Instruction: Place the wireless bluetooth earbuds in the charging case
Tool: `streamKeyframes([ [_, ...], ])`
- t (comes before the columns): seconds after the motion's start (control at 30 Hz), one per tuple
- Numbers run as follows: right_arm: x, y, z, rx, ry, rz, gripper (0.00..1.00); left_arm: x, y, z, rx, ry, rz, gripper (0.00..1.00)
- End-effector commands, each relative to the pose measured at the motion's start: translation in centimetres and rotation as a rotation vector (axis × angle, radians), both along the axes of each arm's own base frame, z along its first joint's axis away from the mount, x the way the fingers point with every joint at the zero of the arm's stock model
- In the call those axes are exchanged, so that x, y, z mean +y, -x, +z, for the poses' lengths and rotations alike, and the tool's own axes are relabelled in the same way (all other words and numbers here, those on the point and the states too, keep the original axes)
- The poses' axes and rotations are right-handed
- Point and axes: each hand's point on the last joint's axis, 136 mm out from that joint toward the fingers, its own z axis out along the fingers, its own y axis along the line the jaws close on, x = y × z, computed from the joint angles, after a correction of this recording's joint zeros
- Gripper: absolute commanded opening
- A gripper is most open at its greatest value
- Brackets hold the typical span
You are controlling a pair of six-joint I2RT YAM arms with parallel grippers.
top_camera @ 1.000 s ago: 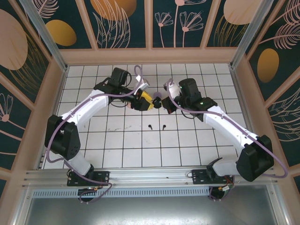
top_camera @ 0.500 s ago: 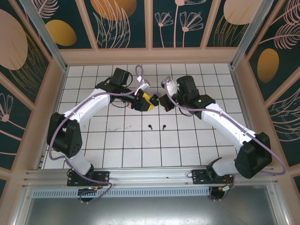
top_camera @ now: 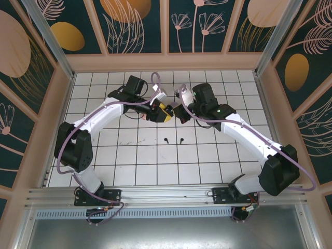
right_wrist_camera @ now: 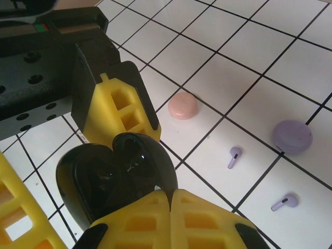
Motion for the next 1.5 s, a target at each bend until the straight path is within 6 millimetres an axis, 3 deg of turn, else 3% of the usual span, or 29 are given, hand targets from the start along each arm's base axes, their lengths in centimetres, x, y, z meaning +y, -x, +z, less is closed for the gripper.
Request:
streamKeyframes([
  [0.0, 0.5, -0.1, 0.6, -0.012, 0.002, 0.013, 0.00, -0.6, -0.5, 1.2, -0.037, 0.046, -0.020, 0.47],
  [0.27, 0.2, 0.0, 0.1, -0.011, 0.018, 0.008, 0.00, -0.6, -0.8, 1.6, -0.060, 0.050, -0.010, 0.47],
  [0.53, -0.3, 0.1, -0.2, -0.014, 0.033, 0.001, 0.00, -0.4, -1.3, 2.1, -0.093, 0.042, 0.013, 0.56],
  [0.73, -0.4, 0.3, -0.3, -0.016, 0.036, 0.001, 0.00, -0.2, -1.6, 2.5, -0.103, 0.048, 0.021, 0.56],
  [1.0, -0.6, 0.7, -0.6, -0.009, 0.040, 0.009, 0.00, -0.1, -1.7, 2.9, -0.106, 0.060, 0.024, 0.48],
  [1.27, -0.6, 0.7, -0.7, -0.006, 0.043, 0.012, 0.00, -0.2, -1.9, 3.3, -0.103, 0.077, 0.022, 0.47],
  [1.47, -0.5, 0.6, -0.6, -0.008, 0.042, 0.013, 0.00, -0.3, -1.8, 3.3, -0.094, 0.091, 0.009, 0.25],
])
